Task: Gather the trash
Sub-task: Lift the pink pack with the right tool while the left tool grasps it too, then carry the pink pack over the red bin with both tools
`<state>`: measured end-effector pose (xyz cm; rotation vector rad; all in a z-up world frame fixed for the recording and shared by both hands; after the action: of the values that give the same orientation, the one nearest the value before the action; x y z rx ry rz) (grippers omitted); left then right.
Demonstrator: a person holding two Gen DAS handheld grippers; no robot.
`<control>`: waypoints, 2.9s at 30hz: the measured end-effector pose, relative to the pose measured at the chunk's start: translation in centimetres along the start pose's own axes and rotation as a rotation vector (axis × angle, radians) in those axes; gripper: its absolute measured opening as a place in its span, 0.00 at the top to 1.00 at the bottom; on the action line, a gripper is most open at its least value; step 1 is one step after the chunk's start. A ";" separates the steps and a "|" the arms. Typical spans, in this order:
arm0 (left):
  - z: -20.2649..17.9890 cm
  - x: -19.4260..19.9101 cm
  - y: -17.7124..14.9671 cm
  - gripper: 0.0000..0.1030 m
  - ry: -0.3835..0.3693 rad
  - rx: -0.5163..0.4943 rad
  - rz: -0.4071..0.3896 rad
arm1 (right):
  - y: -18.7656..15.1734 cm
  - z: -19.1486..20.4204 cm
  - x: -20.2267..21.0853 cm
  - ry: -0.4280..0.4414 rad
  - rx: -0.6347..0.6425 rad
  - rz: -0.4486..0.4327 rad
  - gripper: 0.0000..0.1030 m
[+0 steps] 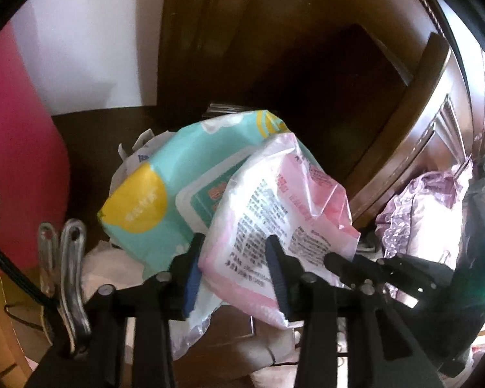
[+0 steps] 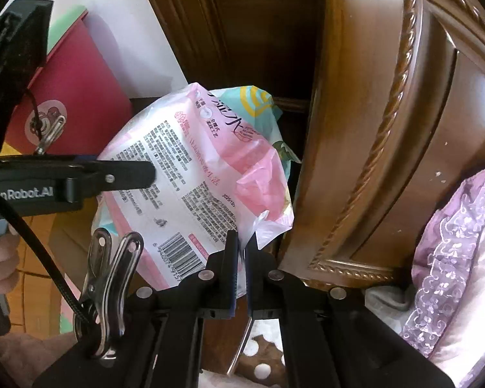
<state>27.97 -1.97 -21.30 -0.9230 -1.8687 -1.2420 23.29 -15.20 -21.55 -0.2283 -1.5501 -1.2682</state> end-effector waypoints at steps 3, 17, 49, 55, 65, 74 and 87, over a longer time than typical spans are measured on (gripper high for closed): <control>-0.1 0.0 -0.4 0.80 -0.003 -0.005 0.016 | -0.3 -0.3 0.0 0.000 -0.026 -0.004 0.95; 0.2 6.6 -0.9 0.85 -0.031 0.009 -0.058 | 0.1 0.8 5.1 0.085 -0.111 -0.065 0.95; 4.0 24.2 2.7 0.85 -0.044 0.060 -0.342 | 7.0 11.6 16.8 0.155 -0.080 -0.309 0.95; 6.0 25.9 3.4 0.85 -0.042 0.066 -0.365 | 8.2 14.0 16.8 0.149 -0.055 -0.319 0.95; 9.9 28.0 4.9 0.85 -0.035 0.092 -0.403 | 11.1 17.9 15.8 0.145 -0.038 -0.328 0.95; 14.3 28.9 5.9 0.85 -0.022 0.133 -0.412 | 14.0 21.9 14.1 0.143 0.008 -0.332 0.95; 19.1 28.0 7.0 0.85 0.001 0.187 -0.383 | 16.7 25.5 10.6 0.144 0.009 -0.289 0.95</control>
<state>16.73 23.05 -0.11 -0.4780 -2.1860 -1.2531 15.41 7.28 0.15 0.0958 -1.5002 -1.4673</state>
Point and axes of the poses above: each gripper's, at about its wrist camera, not at the fingertips, and x roughly against the way its jaws point, z to its left, y to its top, the point moved 5 cm from there along -x, roughly the way its jaws point, and after that the axes turned 12 degrees about -z, right-handed, at the moved point
